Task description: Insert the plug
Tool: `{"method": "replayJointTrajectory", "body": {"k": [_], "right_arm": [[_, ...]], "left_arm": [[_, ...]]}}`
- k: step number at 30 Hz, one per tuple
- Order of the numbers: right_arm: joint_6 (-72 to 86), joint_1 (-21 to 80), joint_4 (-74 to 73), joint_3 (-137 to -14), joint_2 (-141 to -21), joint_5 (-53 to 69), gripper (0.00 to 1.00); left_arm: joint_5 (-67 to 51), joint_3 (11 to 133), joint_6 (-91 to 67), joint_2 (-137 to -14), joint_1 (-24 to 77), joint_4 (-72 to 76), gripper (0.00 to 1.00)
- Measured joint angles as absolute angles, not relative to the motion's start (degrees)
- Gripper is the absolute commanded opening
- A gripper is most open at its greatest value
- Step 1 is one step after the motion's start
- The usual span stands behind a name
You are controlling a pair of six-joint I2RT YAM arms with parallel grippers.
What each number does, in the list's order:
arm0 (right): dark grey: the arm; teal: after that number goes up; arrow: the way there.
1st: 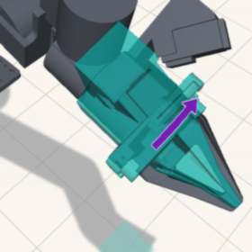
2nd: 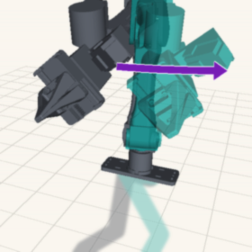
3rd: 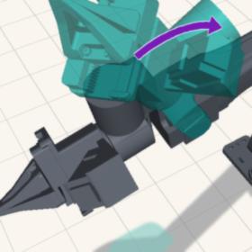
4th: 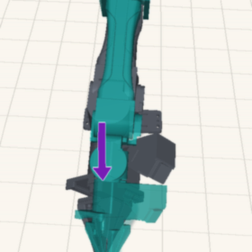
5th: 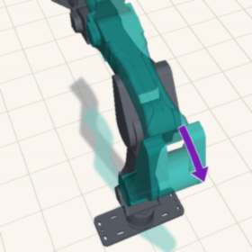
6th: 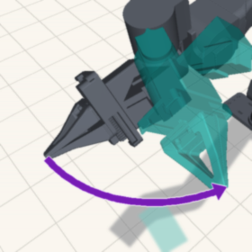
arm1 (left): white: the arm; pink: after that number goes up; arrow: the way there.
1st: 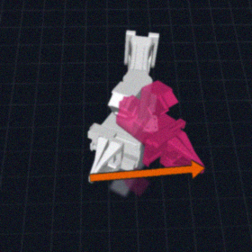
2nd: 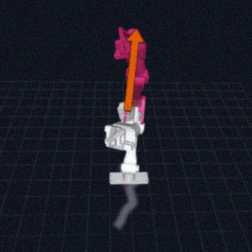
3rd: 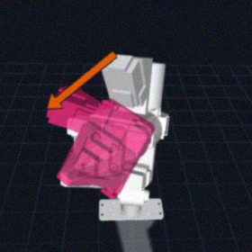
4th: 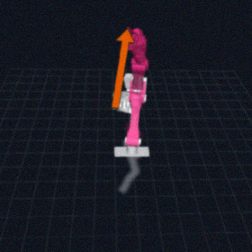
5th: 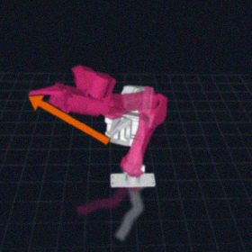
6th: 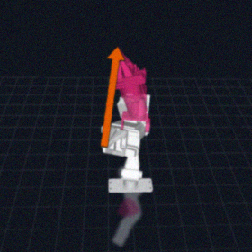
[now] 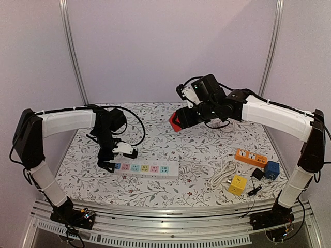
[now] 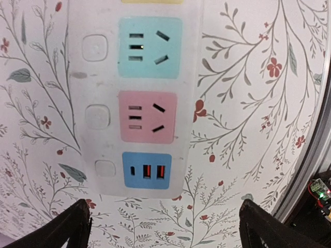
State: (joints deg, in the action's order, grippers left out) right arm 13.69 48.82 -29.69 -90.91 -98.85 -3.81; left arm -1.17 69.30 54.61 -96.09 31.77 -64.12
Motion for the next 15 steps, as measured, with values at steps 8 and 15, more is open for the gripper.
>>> {"method": "replayJointTrajectory", "body": {"k": [8, 15], "right_arm": [[19.31, 49.45, -33.12, -88.2, -98.83, -2.96, 0.0], [20.88, 49.45, -36.62, -88.2, -97.51, -4.78, 0.0]], "left_arm": [[0.78, 66.87, 58.72, -100.9, 31.77, -52.16, 0.99], [1.48, 64.47, 56.6, -104.71, 32.12, -48.38, 0.57]]}}
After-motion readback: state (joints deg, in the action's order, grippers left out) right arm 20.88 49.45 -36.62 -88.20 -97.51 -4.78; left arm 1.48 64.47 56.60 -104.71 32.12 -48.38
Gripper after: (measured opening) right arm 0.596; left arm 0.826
